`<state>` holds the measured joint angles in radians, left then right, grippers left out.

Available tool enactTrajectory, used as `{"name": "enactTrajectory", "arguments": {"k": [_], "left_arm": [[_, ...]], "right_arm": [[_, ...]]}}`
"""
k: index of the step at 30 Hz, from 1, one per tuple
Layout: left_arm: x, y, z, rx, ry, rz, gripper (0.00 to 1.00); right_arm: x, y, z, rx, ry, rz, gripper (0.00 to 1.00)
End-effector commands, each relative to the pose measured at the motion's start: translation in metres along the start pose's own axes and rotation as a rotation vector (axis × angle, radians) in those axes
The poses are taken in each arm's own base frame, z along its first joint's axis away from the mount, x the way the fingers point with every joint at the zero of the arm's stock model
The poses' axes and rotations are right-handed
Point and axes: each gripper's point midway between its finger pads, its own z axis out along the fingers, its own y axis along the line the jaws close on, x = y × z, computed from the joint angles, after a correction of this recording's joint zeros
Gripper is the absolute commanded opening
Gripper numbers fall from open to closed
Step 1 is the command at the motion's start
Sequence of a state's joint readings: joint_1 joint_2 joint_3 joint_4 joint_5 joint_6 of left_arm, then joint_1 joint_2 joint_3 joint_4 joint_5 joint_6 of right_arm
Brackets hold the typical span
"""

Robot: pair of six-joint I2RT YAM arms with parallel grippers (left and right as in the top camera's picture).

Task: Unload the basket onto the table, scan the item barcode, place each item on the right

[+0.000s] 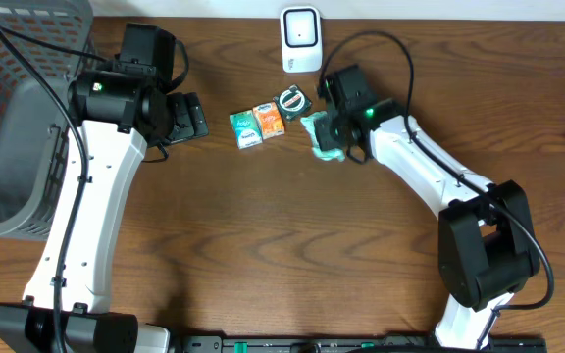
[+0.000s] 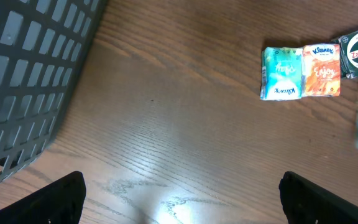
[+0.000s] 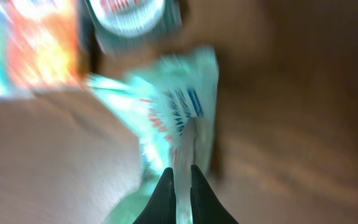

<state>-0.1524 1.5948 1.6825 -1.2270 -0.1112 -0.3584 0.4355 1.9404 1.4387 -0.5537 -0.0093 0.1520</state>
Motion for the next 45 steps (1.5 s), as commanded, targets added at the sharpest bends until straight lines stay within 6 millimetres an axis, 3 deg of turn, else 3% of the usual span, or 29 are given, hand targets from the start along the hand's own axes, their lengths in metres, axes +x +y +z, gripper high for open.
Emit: {"name": "enactTrajectory", "arguments": {"k": [1, 5, 8, 9, 10, 15, 18, 20, 26, 28, 34, 39, 45], "left_arm": [[-0.003, 0.003, -0.005, -0.008, -0.017, 0.005, 0.98], [-0.003, 0.003, -0.005, -0.008, -0.017, 0.005, 0.98], [-0.003, 0.003, -0.005, -0.008, -0.017, 0.005, 0.98], [-0.003, 0.003, -0.005, -0.008, -0.017, 0.005, 0.98], [-0.003, 0.003, -0.005, -0.008, -0.017, 0.005, 0.98], [-0.003, 0.003, -0.005, -0.008, -0.017, 0.005, 0.98], [-0.003, 0.003, -0.005, -0.008, -0.017, 0.005, 0.98], [-0.003, 0.003, -0.005, -0.008, -0.017, 0.005, 0.98], [-0.003, 0.003, -0.005, -0.008, -0.017, 0.005, 0.98], [-0.003, 0.003, -0.005, -0.008, -0.017, 0.005, 0.98], [-0.003, 0.003, -0.005, -0.008, -0.017, 0.005, 0.97], [-0.003, 0.003, -0.005, -0.008, -0.017, 0.005, 0.98], [-0.003, 0.003, -0.005, -0.008, -0.017, 0.005, 0.98]], "right_arm": [[-0.035, 0.002, -0.008, 0.013, -0.114, -0.021, 0.01], [-0.065, -0.005, -0.014, 0.017, -0.224, -0.001, 0.01], [-0.067, -0.011, -0.016, 0.005, -0.220, 0.020, 0.01], [-0.063, -0.010, -0.015, -0.009, -0.201, 0.022, 0.07], [-0.053, -0.008, -0.011, -0.026, -0.159, 0.021, 0.22], [-0.024, 0.014, 0.014, -0.109, -0.045, 0.003, 0.69], [0.000, 0.028, 0.040, -0.117, 0.038, 0.011, 0.82], [0.009, 0.032, 0.050, -0.104, 0.065, 0.030, 0.84], [0.025, 0.031, 0.069, -0.024, 0.100, 0.049, 0.74], [0.029, 0.032, 0.072, -0.020, 0.111, 0.044, 0.64], [0.036, 0.025, 0.077, 0.018, 0.136, 0.055, 0.01], [0.016, 0.016, 0.059, 0.062, 0.089, 0.059, 0.01], [-0.047, -0.008, -0.004, 0.135, -0.090, 0.075, 0.01]]}}
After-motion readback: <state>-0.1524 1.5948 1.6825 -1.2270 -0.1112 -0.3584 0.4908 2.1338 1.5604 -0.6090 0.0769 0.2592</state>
